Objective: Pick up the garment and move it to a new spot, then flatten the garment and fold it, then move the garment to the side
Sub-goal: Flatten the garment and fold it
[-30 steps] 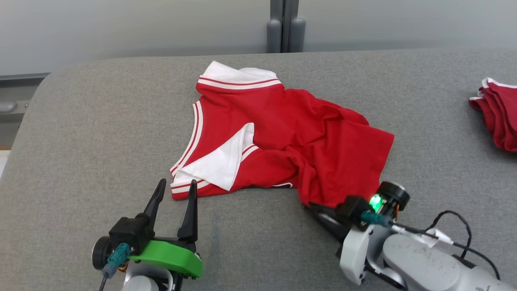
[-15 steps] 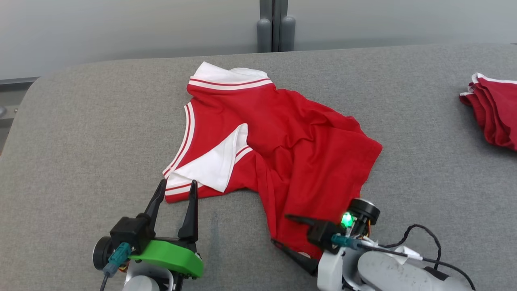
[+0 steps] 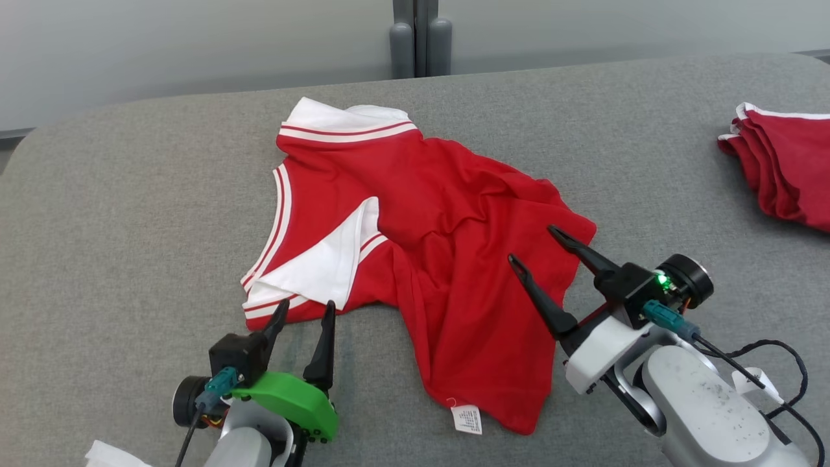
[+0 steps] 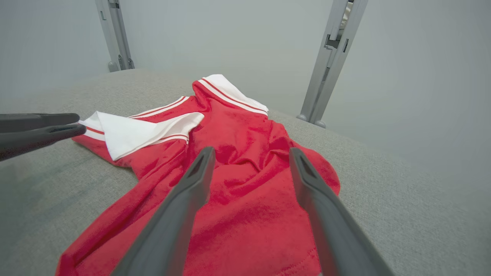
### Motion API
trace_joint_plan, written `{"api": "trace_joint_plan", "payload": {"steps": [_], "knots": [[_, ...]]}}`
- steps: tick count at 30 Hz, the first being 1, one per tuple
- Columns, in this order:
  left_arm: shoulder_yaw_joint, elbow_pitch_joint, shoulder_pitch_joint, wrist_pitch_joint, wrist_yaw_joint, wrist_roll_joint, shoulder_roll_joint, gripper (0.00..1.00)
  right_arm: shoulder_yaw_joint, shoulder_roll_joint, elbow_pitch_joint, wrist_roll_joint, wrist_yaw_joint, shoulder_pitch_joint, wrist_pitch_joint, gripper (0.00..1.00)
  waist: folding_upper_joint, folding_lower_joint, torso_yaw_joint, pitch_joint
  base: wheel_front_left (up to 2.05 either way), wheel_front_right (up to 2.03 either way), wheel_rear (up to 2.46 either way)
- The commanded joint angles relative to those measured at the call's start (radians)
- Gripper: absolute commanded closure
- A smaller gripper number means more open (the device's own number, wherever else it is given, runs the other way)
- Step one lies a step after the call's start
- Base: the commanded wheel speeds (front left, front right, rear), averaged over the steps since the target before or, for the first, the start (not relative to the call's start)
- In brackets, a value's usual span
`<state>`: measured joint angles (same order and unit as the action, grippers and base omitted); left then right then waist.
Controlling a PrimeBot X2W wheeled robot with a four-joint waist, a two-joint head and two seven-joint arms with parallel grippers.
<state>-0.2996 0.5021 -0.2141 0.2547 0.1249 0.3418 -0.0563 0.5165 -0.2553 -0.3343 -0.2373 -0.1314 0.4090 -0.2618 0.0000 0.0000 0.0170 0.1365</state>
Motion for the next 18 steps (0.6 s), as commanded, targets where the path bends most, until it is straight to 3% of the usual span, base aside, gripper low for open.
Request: {"api": "trace_joint_plan", "payload": {"steps": [1,10,18], "knots": [[-0.001,0.026,-0.035,-0.002,0.006,0.016,-0.002,0.00,-0.029,0.007,0.018,0.022,0.002,-0.022,-0.004,0.00,0.0000,0.0000,-0.018,0.020,0.00,0.00,0.00],[0.012,0.232,-0.163,-0.014,0.007,0.125,0.001,0.00,-0.146,0.032,0.096,0.103,0.002,-0.067,-0.004,0.00,0.0000,0.0000,-0.068,0.076,0.00,0.00,0.00],[0.027,0.305,-0.183,-0.005,0.006,0.198,0.004,0.00,-0.181,0.042,0.117,0.127,0.002,-0.086,-0.004,0.00,0.0000,0.0000,-0.077,0.087,0.00,0.00,0.00]]}}
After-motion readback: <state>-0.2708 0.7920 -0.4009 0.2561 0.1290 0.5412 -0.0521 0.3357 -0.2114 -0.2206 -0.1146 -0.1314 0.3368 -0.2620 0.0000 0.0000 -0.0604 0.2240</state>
